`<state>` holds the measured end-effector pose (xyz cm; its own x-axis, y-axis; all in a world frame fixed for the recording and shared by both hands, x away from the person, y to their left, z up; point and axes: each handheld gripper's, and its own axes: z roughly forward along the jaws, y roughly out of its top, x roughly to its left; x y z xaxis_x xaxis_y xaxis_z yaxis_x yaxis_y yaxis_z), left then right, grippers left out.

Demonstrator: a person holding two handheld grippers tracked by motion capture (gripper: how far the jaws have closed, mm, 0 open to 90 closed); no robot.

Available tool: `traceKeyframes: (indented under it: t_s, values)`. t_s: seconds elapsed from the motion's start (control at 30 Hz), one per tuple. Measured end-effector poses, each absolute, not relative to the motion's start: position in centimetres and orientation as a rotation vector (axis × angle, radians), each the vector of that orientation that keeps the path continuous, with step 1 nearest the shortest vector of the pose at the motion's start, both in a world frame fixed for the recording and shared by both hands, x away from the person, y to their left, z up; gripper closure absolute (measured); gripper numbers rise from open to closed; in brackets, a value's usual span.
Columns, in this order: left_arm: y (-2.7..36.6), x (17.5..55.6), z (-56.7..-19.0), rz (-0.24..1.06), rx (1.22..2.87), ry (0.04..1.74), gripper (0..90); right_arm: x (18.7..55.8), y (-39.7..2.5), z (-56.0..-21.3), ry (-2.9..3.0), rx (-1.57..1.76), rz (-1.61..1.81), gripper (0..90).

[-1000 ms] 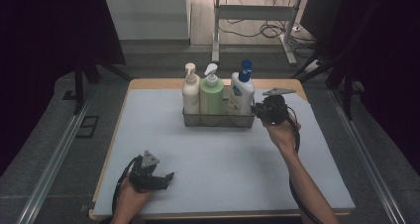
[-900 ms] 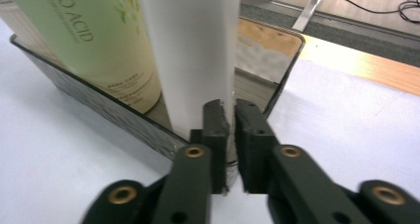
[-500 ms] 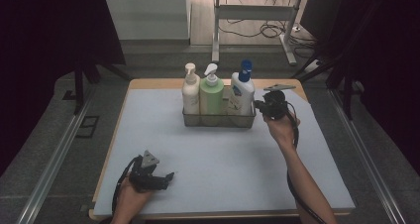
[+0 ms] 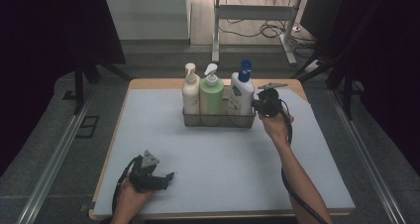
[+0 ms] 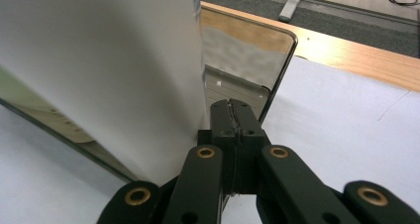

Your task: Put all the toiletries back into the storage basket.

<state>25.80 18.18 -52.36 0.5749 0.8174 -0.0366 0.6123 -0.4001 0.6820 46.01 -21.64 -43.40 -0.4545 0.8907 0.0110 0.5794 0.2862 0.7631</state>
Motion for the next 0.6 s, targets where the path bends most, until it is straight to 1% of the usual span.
traceKeyframes:
  t_s: [0.6]
  values:
    - [18.2, 25.8, -52.4, 0.402, 2.147, 1.135, 12.3, 46.5, -21.1, -44.7, 2.145, 1.351, 0.959, 89.2]
